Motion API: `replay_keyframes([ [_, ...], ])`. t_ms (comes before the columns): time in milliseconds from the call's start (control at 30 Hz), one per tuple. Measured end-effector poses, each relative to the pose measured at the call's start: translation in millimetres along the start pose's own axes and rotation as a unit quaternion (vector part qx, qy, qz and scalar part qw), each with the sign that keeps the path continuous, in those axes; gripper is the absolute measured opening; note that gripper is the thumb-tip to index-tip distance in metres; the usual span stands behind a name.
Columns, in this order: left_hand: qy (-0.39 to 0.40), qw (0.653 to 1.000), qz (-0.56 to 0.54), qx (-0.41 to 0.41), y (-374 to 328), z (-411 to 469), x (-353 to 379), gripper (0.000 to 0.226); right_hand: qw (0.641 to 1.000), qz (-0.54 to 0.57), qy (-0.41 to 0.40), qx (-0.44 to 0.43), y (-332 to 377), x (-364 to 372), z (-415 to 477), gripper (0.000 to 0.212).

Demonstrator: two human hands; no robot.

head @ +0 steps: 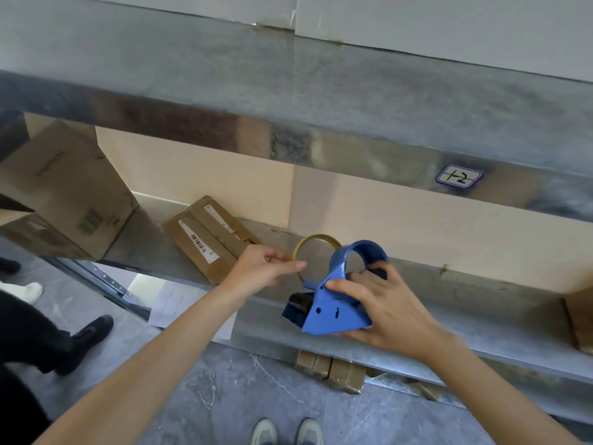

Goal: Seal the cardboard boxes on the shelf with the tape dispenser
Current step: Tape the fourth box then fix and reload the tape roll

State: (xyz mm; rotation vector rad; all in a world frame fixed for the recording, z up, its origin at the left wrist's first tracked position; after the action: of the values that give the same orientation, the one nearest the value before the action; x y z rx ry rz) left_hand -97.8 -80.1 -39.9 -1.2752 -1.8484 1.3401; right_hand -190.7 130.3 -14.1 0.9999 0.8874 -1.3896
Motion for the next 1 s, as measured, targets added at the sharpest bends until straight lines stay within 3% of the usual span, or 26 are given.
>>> replay_keyframes([
  [267, -0.007, 0.999, 0.045, 0.014, -14, -7, 9, 0.025, 0.991, -0.117, 0.022, -0.056, 11, 5, 17, 0.075],
  [367, 0.018, 0.999, 0.042, 0.006, -13, -8, 9, 0.024, 0.991, -0.118, 0.037, -0.054, 12, 6, 21, 0.072],
  [467, 0.023, 0.999, 0.041, 0.012, -15, -10, 7, 0.008, 0.99, -0.124, 0.05, -0.054, 13, 6, 26, 0.067],
  [633, 0.031, 0.999, 0.013, -0.002, -15, -11, 3, 0.017, 0.987, -0.118, 0.066, -0.085, 19, 8, 35, 0.077],
  [1000, 0.054, 0.996, -0.065, -0.017, -21, -13, -9, 0.017, 0.994, -0.073, 0.077, -0.041, 18, -3, 45, 0.084],
])
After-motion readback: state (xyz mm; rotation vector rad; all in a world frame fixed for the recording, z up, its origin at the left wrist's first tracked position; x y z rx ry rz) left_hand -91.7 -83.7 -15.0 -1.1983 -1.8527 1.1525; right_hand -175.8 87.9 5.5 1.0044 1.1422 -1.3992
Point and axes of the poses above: each hand's wrist, its own z-axis towards the middle knuckle, its own x-axis out of the palm, y = z × x, the point moved 3 cm from there along z, towards the middle knuckle, and after that the axes turned 3 degrees about -z, right-handed, at the moved point
